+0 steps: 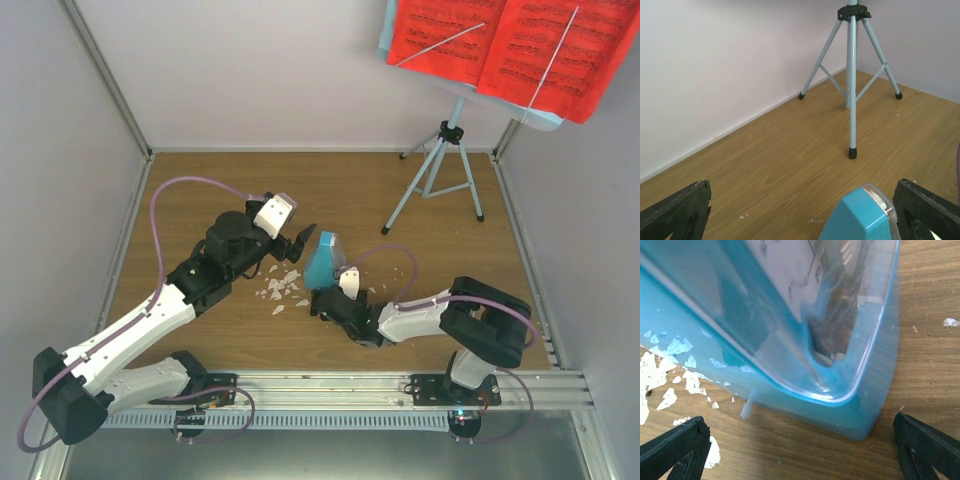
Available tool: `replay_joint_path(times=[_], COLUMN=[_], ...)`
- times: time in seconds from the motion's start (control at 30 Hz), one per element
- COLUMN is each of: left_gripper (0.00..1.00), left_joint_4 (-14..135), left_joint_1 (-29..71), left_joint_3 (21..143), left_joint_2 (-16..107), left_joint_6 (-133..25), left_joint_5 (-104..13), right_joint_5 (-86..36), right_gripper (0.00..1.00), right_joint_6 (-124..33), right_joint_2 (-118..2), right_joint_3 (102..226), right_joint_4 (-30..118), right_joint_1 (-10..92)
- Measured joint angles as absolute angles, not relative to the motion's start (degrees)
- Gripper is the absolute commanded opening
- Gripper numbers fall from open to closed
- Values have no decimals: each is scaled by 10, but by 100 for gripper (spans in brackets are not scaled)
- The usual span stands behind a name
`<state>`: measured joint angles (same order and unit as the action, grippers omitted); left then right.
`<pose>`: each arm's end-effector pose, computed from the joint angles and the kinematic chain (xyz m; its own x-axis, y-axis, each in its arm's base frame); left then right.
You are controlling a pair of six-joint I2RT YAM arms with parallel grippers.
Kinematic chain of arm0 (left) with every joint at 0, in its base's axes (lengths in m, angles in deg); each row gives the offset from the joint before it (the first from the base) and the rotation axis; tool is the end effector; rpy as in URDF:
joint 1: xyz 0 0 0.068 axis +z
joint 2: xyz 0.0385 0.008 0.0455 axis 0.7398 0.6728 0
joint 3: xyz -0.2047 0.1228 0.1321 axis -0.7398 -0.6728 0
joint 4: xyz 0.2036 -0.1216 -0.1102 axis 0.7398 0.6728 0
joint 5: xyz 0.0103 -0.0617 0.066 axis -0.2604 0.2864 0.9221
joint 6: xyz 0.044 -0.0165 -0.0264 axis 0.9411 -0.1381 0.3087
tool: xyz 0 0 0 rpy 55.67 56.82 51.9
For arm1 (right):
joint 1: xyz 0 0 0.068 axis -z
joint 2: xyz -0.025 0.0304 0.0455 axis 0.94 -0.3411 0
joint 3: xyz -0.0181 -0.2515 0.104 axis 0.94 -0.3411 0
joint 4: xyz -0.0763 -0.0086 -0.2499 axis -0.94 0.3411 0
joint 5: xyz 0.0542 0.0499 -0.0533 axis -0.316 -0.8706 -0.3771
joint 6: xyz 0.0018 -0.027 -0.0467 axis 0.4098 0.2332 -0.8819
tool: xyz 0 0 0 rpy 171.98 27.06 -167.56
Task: Pack up the instrument practice props
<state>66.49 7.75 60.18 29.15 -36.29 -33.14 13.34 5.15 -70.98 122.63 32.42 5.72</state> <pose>0.1876 -0.1541 0.3387 -0.1028 0.2288 -0.9680 0.6040 0.7876 0.1220 0.1393 0.2472 0.1165 -0.7002 0.2062 -0.6835 -0.0631 0.9357 0.3470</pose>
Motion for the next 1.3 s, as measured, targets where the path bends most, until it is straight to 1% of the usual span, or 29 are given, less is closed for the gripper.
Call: replay_joint_path(times=[0.33, 0.8, 1.07, 1.13, 1.3], left_gripper=[99, 99, 99, 99, 99], left_joint_4=[665, 665, 665, 665, 665], left_joint_1=[78, 78, 78, 78, 78], left_joint_3=[602, 602, 602, 602, 602], left_joint_2=[292, 292, 292, 292, 292], left_joint_6=[-363, -363, -363, -363, -361], left_joint_5=[-332, -334, -335, -334, -335], right_joint_5=[149, 116, 112, 113, 110], right_gripper=[100, 100, 100, 97, 86], right_joint_6=[6, -89, -102, -102, -100], right_joint_2=[-726, -737, -745, -747, -747], right_joint_3=[1233, 1223, 1224, 1224, 1224], right_joint_4=[322, 271, 258, 254, 251], right_joint_1=[63, 97, 103, 104, 107])
